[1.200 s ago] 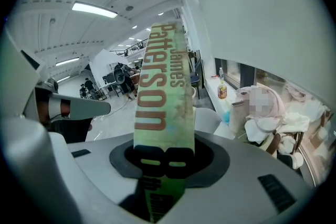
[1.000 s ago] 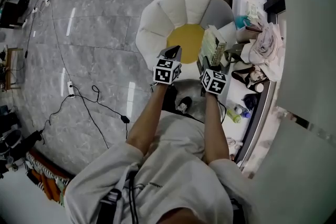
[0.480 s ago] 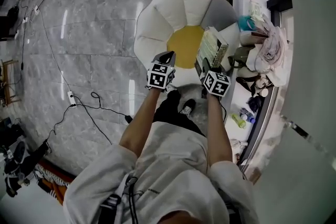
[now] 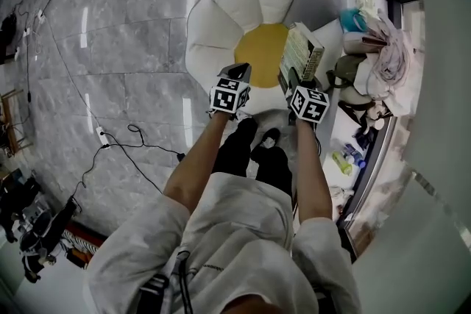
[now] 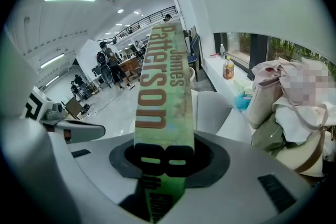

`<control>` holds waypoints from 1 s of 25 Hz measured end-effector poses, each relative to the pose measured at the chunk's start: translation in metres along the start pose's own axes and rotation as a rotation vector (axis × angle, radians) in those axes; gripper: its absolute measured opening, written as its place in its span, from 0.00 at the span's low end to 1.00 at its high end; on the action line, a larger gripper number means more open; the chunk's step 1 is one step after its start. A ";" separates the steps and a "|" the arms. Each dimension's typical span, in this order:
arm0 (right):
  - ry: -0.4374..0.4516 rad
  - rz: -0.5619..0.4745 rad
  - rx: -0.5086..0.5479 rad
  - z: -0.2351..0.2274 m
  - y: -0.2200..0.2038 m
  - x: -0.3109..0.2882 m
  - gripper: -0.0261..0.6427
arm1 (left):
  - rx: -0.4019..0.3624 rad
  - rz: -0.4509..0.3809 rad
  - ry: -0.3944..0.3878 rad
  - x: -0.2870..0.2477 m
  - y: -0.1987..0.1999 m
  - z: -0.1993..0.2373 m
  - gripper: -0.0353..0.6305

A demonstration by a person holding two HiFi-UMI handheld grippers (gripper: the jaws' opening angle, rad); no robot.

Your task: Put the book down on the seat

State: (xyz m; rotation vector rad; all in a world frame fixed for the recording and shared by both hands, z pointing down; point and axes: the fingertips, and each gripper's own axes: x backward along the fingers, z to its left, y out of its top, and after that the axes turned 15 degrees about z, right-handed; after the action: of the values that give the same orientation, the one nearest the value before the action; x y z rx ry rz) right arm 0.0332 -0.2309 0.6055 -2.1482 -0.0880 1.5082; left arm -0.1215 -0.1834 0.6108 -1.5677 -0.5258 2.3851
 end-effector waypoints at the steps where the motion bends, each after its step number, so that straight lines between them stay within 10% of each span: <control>1: -0.001 -0.002 -0.004 -0.003 0.005 -0.006 0.27 | -0.010 0.008 -0.001 -0.006 0.002 0.002 0.07; 25: 0.199 0.059 -0.071 -0.066 -0.062 -0.216 0.28 | 0.030 0.068 0.042 -0.235 -0.045 0.067 0.07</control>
State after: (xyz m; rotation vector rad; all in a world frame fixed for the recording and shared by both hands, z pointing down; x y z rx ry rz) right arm 0.0242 -0.2735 0.8358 -2.3644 -0.0088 1.3321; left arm -0.0894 -0.2444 0.8494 -1.6435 -0.4334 2.3918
